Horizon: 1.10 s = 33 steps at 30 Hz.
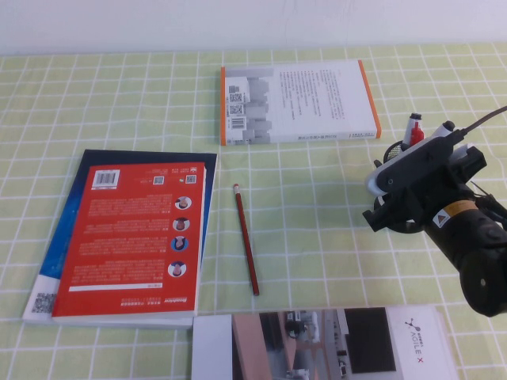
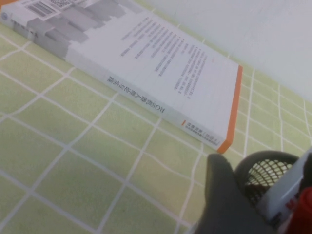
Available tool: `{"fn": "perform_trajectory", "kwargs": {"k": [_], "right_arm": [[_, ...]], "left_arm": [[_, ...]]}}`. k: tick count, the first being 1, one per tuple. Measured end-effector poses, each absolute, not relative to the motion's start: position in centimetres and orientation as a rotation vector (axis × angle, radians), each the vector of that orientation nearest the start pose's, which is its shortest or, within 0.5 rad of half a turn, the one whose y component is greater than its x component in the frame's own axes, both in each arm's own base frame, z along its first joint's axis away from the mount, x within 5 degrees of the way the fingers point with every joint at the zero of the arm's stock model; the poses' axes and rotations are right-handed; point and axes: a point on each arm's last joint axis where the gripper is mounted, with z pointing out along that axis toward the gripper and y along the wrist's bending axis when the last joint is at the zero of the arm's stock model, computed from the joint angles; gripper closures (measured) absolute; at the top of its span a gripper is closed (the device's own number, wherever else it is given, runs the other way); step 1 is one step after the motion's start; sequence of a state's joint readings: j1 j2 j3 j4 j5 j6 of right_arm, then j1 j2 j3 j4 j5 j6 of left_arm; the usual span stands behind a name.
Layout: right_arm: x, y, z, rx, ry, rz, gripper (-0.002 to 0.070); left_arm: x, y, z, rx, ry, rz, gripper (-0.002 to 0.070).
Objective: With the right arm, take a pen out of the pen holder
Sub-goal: 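Take a marker out of the pen holder and lay it on the table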
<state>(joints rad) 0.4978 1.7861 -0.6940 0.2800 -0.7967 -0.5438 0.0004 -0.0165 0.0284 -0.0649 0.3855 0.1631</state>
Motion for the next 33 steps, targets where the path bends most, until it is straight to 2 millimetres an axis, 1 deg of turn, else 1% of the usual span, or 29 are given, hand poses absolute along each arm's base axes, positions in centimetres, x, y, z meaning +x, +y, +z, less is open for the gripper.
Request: {"fn": "perform_trajectory", "kwargs": {"k": [3,10,16,21,27,30,33], "right_arm": [[30.5,14.6,17.1,-0.576,1.699,-0.045,0.0402],[30.5,14.6,17.2,-0.541,1.706,-0.015,0.0408],[30.4,14.5,18.0,-0.519,1.69,0.004,0.0407],[30.4,14.5,18.1,-0.501,1.687,0.017,0.0386],[30.4,14.5,18.3,-0.49,1.683,0.025,0.0386],[30.4,14.5,18.3,-0.491,1.685,0.025,0.0404],[30.4,14.5,18.3,-0.491,1.686,0.026,0.0447]], "left_arm": [[5.2,-0.2,17.0,0.113,1.877,0.048,0.068],[5.2,-0.2,17.0,0.113,1.877,0.048,0.068],[5.2,-0.2,17.0,0.113,1.877,0.048,0.068],[5.2,-0.2,17.0,0.113,1.877,0.048,0.068],[5.2,-0.2,17.0,0.113,1.877,0.048,0.068],[5.2,-0.2,17.0,0.113,1.877,0.048,0.068],[5.2,-0.2,17.0,0.113,1.877,0.048,0.068]]}}
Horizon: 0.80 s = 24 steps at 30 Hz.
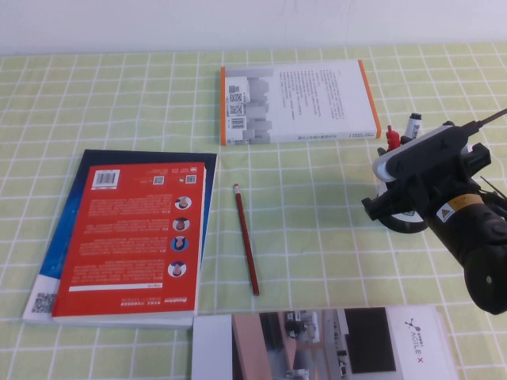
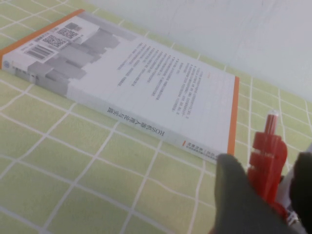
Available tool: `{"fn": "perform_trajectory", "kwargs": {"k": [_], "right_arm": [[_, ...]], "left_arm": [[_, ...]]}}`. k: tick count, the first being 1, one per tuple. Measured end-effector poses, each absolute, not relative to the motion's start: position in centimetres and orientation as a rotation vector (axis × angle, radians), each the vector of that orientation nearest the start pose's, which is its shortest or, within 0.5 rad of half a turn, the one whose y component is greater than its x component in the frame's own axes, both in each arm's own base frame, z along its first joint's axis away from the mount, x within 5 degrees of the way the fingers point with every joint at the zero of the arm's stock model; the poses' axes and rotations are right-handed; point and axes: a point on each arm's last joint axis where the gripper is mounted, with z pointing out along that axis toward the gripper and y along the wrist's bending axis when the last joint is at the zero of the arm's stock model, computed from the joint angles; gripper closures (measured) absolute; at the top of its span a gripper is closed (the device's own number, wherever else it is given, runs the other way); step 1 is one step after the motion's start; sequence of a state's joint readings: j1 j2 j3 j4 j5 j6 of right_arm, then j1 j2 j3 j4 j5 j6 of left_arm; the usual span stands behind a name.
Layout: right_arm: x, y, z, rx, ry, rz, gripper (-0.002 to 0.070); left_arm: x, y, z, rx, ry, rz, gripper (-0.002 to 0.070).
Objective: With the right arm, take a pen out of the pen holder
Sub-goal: 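Take a marker out of the pen holder and lay it on the table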
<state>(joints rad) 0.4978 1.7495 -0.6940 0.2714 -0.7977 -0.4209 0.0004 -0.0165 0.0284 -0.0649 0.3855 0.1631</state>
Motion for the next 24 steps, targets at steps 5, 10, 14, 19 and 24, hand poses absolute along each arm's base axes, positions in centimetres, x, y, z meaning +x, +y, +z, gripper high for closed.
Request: {"fn": "perform_trajectory", "kwargs": {"k": [5,10,14,19,24], "right_arm": [[30.4,14.5,18.3,-0.49,1.688,0.027,0.0569],[30.4,14.5,18.3,-0.492,1.682,0.024,0.0654],[30.4,14.5,18.4,-0.49,1.679,0.024,0.0662],[30.3,14.5,18.8,-0.489,1.677,0.028,0.0664],[29.9,14.3,20.1,-0.485,1.668,0.042,0.0665]], "left_arm": [[5.2,-0.2,17.0,0.113,1.877,0.048,0.068],[5.2,-0.2,17.0,0.113,1.877,0.048,0.068],[5.2,-0.2,17.0,0.113,1.877,0.048,0.068],[5.2,-0.2,17.0,0.113,1.877,0.048,0.068],[5.2,-0.2,17.0,0.113,1.877,0.048,0.068]]}}
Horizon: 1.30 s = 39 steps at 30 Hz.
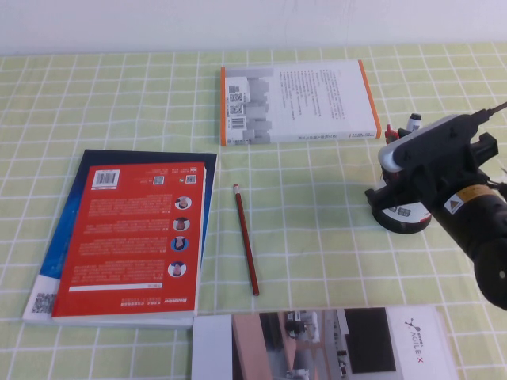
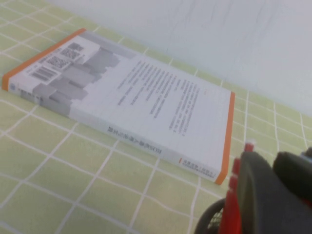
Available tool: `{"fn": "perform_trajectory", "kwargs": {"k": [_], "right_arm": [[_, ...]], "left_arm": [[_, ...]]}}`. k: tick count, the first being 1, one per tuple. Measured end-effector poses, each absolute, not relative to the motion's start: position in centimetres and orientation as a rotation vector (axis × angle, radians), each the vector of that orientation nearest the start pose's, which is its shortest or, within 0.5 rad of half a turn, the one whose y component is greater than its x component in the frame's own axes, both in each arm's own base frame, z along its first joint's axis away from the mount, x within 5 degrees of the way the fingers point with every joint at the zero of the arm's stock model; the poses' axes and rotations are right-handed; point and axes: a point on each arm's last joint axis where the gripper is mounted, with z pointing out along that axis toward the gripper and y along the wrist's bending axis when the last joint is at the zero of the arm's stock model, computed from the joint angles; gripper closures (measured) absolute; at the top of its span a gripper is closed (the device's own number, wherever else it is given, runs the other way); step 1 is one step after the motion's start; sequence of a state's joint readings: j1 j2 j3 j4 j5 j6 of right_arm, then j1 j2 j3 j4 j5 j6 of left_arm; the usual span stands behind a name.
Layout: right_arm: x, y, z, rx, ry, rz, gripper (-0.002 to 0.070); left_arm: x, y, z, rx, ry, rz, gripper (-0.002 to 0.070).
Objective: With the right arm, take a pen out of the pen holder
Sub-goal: 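Take a marker out of the pen holder and lay it on the table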
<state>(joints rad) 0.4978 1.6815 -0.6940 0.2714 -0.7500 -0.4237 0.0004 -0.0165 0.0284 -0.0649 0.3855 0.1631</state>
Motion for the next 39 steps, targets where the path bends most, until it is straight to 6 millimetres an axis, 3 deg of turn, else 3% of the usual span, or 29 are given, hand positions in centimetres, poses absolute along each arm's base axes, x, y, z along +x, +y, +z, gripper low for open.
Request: {"fn": "perform_trajectory", "kwargs": {"k": [11,24,30,34,39], "right_arm": [[28.4,13.8,24.1,-0.492,1.611,0.053,0.0666],[25.5,12.6,30.7,-0.464,1.521,0.12,0.0666],[25.7,13.8,34.9,-0.516,1.666,0.261,0.0666],[25.9,15.8,37.3,-0.561,1.722,0.36,0.0666],[27.3,18.4,38.3,-0.544,1.838,0.491,0.0666]], "left_arm": [[5.2,-0.2,17.0,0.113,1.877,0.048,0.068],[5.2,-0.2,17.0,0.113,1.877,0.048,0.068],[5.2,-0.2,17.0,0.113,1.877,0.048,0.068],[5.2,-0.2,17.0,0.113,1.877,0.048,0.068],[5.2,-0.2,17.0,0.113,1.877,0.048,0.068]]}}
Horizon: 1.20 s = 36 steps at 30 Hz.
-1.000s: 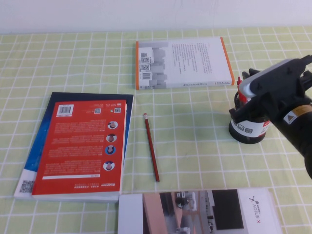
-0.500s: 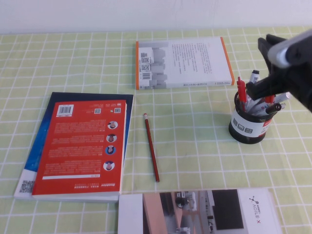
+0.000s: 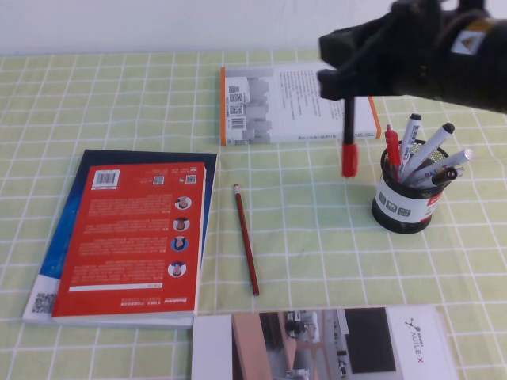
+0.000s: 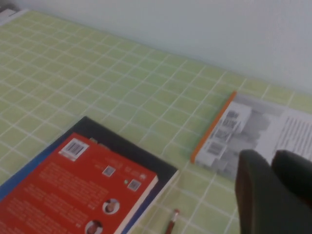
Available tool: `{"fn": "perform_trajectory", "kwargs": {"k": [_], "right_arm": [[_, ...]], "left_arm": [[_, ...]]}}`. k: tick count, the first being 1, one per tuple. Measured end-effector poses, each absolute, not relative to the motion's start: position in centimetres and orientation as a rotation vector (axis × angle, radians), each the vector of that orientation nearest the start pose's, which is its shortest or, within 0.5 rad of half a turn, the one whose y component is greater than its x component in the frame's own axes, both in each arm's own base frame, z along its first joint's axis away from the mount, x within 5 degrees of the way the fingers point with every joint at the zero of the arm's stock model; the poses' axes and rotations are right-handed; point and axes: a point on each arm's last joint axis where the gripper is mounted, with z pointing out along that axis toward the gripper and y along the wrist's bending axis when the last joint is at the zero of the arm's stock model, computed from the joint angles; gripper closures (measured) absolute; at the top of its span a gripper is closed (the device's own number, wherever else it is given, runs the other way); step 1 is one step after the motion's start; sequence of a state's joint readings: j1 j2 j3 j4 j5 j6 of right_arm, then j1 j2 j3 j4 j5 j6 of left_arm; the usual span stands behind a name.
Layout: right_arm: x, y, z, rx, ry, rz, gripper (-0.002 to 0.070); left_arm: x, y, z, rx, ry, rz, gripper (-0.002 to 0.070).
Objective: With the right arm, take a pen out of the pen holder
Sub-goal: 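Take a marker out of the pen holder and lay it on the table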
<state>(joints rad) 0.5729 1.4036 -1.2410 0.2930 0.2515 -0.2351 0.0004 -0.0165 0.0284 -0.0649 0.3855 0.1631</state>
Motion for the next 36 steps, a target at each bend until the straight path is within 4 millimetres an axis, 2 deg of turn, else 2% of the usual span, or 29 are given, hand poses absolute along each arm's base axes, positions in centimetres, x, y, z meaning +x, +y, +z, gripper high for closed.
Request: {"fn": "perform_trajectory", "kwargs": {"k": [5,11,15,23,31,36], "right_arm": [[29.8,20.5,36.4,-0.536,2.033,0.55,0.0666],[33.1,23.3,32.6,-0.585,2.328,0.565,0.0666],[34.9,24.7,30.7,-0.628,2.454,0.552,0.0666],[37.9,26.7,26.5,-0.61,2.569,0.538,0.0666],[39.5,27.1,21.9,-0.516,2.683,0.547,0.0666],[40.0,27.4,20.4,-0.487,2.683,0.558,0.0666]], "left_arm": [[5.2,-0.2,17.0,0.113,1.877,0.048,0.068],[5.2,-0.2,17.0,0.113,1.877,0.048,0.068],[5.2,-0.2,17.0,0.113,1.877,0.048,0.068],[5.2,-0.2,17.0,0.113,1.877,0.048,0.068],[5.2,-0.2,17.0,0.113,1.877,0.048,0.068],[5.2,-0.2,17.0,0.113,1.877,0.048,0.068]]}}
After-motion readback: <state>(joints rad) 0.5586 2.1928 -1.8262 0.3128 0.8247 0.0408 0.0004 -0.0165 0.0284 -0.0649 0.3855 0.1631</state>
